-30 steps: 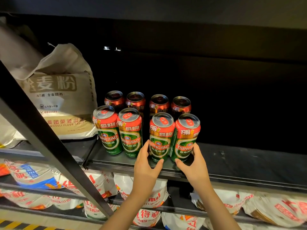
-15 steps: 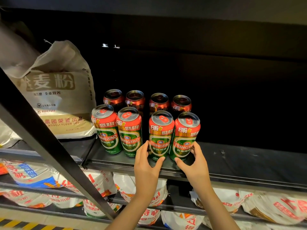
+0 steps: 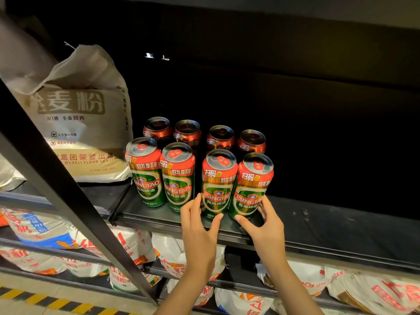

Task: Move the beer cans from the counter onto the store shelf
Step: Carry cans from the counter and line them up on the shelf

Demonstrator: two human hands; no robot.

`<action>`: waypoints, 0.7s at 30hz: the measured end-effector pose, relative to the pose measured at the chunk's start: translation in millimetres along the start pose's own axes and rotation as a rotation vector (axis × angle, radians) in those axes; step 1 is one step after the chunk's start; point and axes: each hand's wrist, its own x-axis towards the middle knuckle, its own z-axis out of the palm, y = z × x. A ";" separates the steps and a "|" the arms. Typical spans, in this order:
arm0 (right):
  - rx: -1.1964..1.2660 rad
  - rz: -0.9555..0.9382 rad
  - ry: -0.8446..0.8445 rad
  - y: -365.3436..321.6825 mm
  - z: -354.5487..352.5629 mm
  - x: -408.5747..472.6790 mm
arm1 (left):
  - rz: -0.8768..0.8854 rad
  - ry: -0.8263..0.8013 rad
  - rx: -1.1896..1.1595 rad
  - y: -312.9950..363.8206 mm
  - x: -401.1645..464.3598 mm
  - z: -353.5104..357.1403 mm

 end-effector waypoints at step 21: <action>-0.168 0.097 -0.042 -12.7 5.6 -6.7 | -0.172 -0.125 -0.083 11.2 -10.7 -20.3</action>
